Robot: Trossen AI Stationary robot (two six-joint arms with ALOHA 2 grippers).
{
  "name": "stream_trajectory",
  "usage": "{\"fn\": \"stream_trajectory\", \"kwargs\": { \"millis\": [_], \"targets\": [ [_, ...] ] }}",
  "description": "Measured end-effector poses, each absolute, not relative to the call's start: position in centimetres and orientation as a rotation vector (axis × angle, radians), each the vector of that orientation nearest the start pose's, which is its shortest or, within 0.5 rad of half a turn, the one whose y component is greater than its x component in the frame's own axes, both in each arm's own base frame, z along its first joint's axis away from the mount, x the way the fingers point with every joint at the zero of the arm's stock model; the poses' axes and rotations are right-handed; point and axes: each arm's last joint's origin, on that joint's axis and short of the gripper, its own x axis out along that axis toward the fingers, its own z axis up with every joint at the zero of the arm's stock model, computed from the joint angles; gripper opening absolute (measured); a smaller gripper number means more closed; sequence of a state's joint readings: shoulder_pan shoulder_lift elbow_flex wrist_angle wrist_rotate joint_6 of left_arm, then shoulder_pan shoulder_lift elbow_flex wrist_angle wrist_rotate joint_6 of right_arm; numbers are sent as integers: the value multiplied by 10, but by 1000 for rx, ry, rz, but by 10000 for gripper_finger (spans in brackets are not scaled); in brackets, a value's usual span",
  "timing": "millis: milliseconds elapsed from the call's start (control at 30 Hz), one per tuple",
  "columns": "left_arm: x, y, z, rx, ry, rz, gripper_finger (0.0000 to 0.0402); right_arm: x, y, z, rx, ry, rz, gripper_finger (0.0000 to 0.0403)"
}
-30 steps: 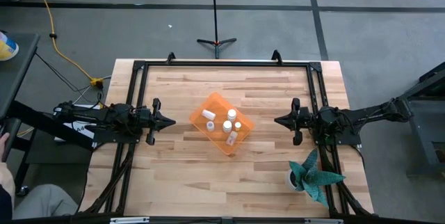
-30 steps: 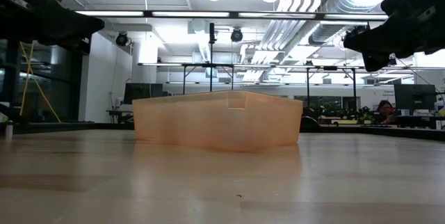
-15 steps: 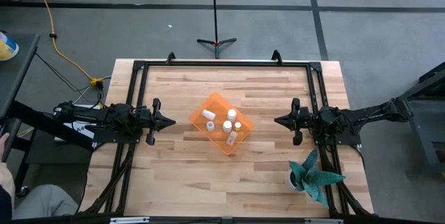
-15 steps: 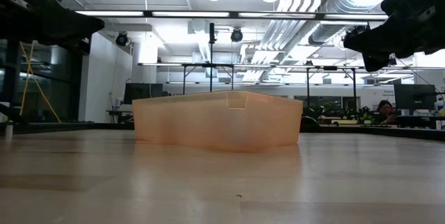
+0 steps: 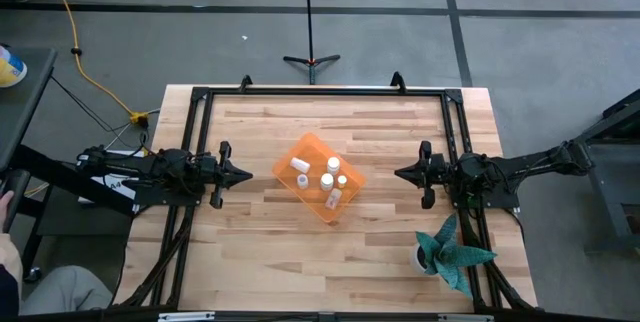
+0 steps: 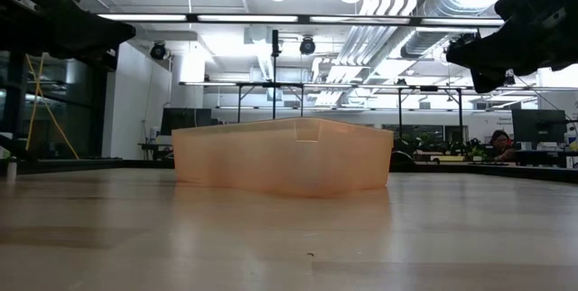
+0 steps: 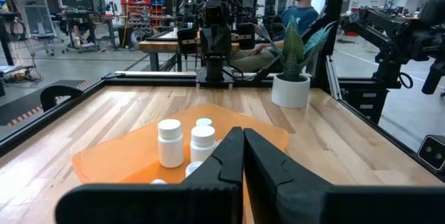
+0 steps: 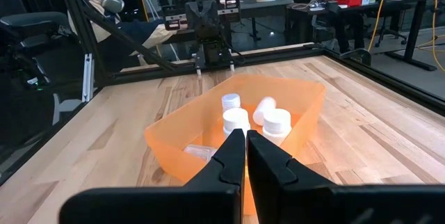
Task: Pick and place pill bottles into a basket
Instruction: Return to Home Position
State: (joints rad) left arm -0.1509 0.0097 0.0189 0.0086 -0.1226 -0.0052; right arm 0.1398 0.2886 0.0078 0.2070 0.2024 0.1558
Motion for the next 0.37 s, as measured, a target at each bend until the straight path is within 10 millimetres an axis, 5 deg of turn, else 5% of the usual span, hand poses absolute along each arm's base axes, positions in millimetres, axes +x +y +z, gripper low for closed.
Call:
{"fn": "stream_trajectory", "kwargs": {
  "millis": [367],
  "targets": [
    [96,-11,170,-8,-18,-28,46,114,10,161,143,68,-68,7]
  ]
}}
